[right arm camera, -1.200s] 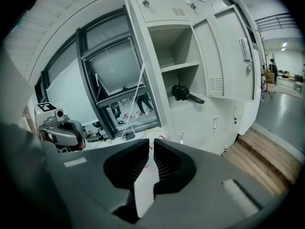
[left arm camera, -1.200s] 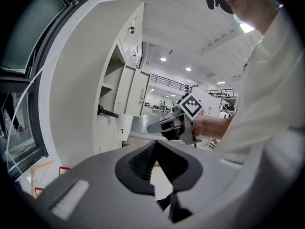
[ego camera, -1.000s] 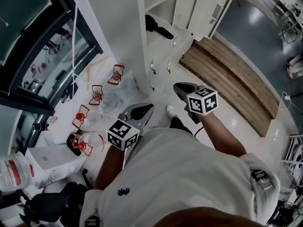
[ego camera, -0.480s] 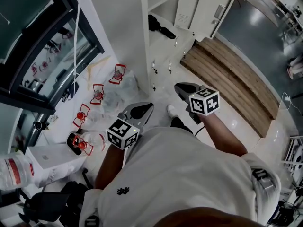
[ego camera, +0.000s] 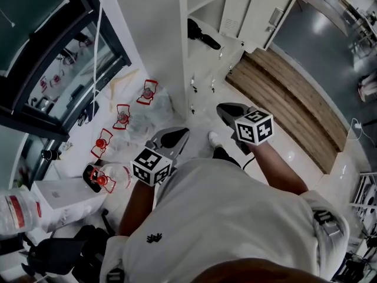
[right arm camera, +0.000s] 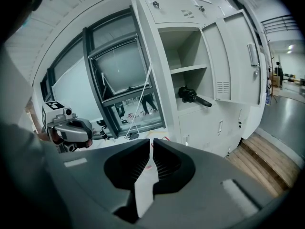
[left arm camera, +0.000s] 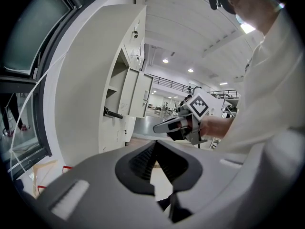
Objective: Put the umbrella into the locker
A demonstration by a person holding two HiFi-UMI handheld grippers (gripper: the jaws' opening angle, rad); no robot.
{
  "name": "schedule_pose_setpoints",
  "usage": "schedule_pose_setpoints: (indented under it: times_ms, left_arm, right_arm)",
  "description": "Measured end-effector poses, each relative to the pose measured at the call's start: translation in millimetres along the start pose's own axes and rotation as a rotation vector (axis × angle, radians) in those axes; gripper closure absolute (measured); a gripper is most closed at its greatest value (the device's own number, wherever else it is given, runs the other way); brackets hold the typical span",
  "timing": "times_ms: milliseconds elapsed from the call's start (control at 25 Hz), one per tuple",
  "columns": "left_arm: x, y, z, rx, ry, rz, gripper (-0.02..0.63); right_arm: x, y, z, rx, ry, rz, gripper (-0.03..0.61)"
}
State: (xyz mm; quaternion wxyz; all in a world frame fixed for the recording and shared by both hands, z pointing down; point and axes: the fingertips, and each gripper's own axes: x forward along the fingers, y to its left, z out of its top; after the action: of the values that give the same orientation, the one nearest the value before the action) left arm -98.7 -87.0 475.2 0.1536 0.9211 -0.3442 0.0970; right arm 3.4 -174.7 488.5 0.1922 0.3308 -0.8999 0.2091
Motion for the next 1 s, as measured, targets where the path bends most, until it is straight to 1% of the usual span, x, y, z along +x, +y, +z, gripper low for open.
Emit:
schedule_pose_setpoints:
  times_ms: [200,560,800,1000]
  left_arm:
    - [0.2,0.4,-1.4,-0.008,0.006,0.0,0.56]
    - [3.6,3.5,-1.3,-0.018,0.013,0.007,0.56]
    - [7.3,6.7,-1.6,-0.025,0.019,0.016,0.56]
    - [13.2,12.4,-2.6,-0.029,0.026,0.029,0.56]
  right_arm:
    - [-2.4,-1.0,1.1,-0.043,-0.005,-0.021,0.554]
    - [0.1,0.7,3.0,-0.051,-0.004,-0.001,0.558]
    - [4.3,-0.7,8.6,-0.106,-0.008,-0.006,0.561]
    - [10.9,-5.9,10.8,-0.112,-0.007,0.01,0.565]
